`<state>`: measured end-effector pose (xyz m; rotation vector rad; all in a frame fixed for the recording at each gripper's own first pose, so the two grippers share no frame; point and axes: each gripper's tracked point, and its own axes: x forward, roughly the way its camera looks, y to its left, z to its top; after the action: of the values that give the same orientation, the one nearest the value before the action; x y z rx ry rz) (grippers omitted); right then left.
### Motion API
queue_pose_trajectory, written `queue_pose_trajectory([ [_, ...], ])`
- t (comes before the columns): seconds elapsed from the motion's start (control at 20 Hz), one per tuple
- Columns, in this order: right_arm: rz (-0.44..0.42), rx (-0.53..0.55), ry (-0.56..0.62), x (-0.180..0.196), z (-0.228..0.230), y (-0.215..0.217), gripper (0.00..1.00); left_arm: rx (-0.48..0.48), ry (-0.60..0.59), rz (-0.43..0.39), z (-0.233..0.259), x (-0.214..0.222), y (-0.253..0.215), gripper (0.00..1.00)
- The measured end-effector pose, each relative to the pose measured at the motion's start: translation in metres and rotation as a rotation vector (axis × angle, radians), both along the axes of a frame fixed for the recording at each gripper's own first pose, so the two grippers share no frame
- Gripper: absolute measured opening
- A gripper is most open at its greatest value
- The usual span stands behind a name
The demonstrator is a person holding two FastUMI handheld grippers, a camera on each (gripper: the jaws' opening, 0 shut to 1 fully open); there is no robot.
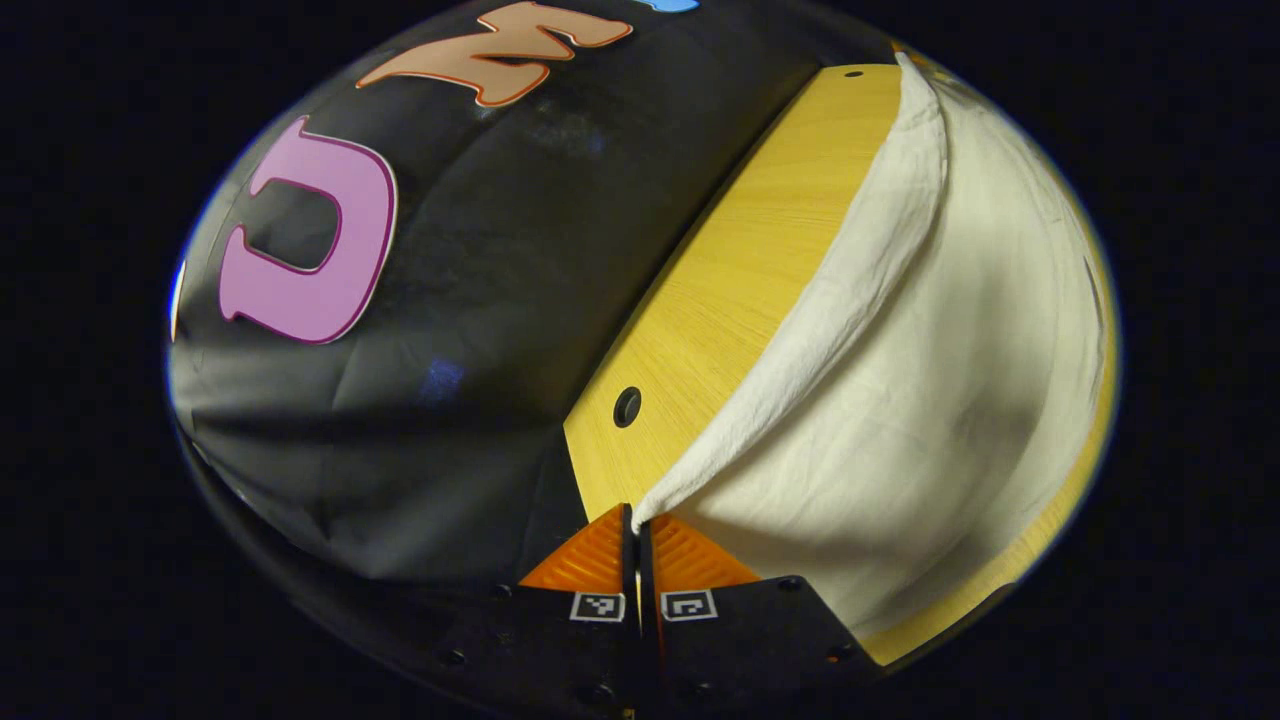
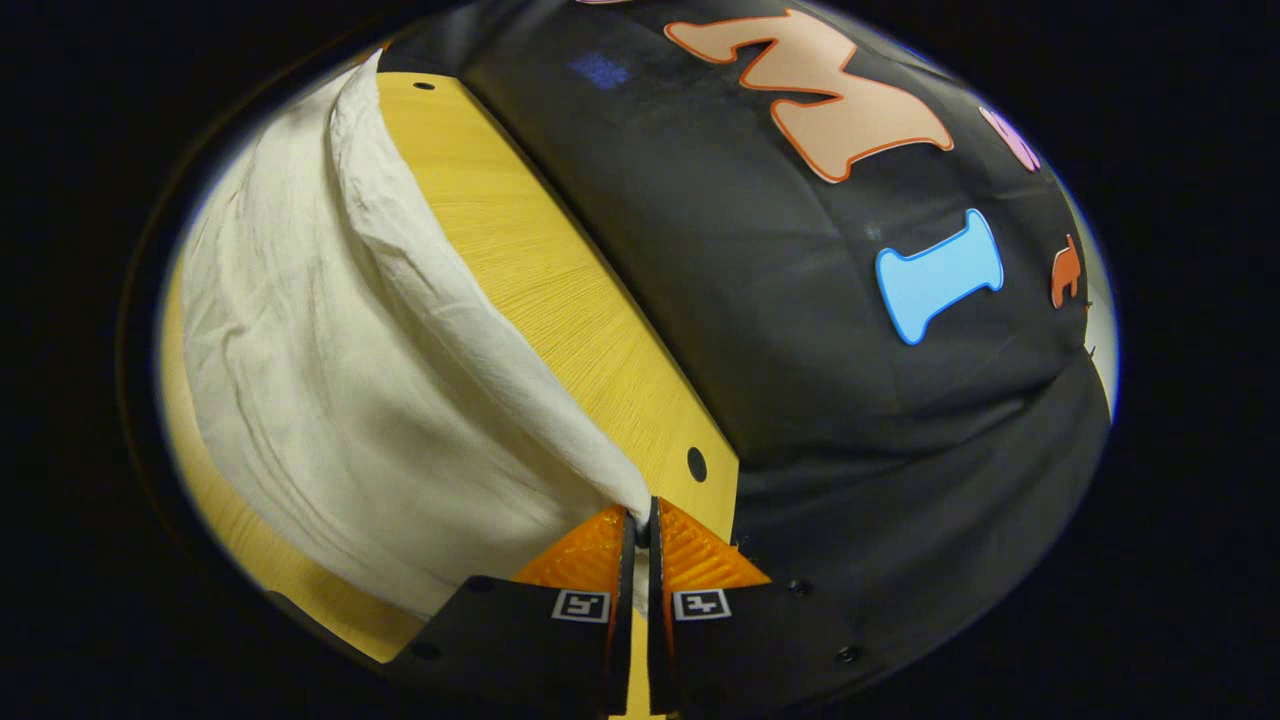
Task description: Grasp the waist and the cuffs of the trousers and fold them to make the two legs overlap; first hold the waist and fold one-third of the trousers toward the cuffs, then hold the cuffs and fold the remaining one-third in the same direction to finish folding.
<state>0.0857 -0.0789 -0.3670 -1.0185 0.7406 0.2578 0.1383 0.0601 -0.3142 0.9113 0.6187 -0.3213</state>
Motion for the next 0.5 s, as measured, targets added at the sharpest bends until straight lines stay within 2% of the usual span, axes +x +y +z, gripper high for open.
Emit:
queue_pose_trajectory([
  [0.15, -0.02, -0.017, -0.008, 0.007, -0.019, 0.001, 0.09, -0.005, -0.024, -0.001, -0.014, 0.017, -0.003, 0.0],
  [0.2, -0.042, -0.02, -0.012, 0.009, -0.022, 0.0, 0.12, -0.01, -0.037, -0.01, -0.015, 0.021, -0.007, 0.0],
  [0.25, -0.052, -0.008, -0.015, 0.01, -0.025, 0.001, 0.31, -0.034, -0.051, -0.016, -0.016, 0.025, -0.012, 0.0],
  [0.4, -0.083, 0.049, -0.052, 0.011, -0.009, 0.006, 1.0, -0.105, -0.044, -0.028, -0.011, 0.015, -0.029, 1.0],
  [0.45, -0.104, 0.072, -0.059, 0.006, -0.007, 0.004, 1.0, -0.115, -0.054, -0.017, -0.006, 0.016, -0.031, 0.94],
  [0.5, -0.131, 0.104, -0.06, -0.001, -0.002, 0.004, 0.98, -0.129, -0.066, -0.004, 0.001, 0.014, -0.033, 0.95],
])
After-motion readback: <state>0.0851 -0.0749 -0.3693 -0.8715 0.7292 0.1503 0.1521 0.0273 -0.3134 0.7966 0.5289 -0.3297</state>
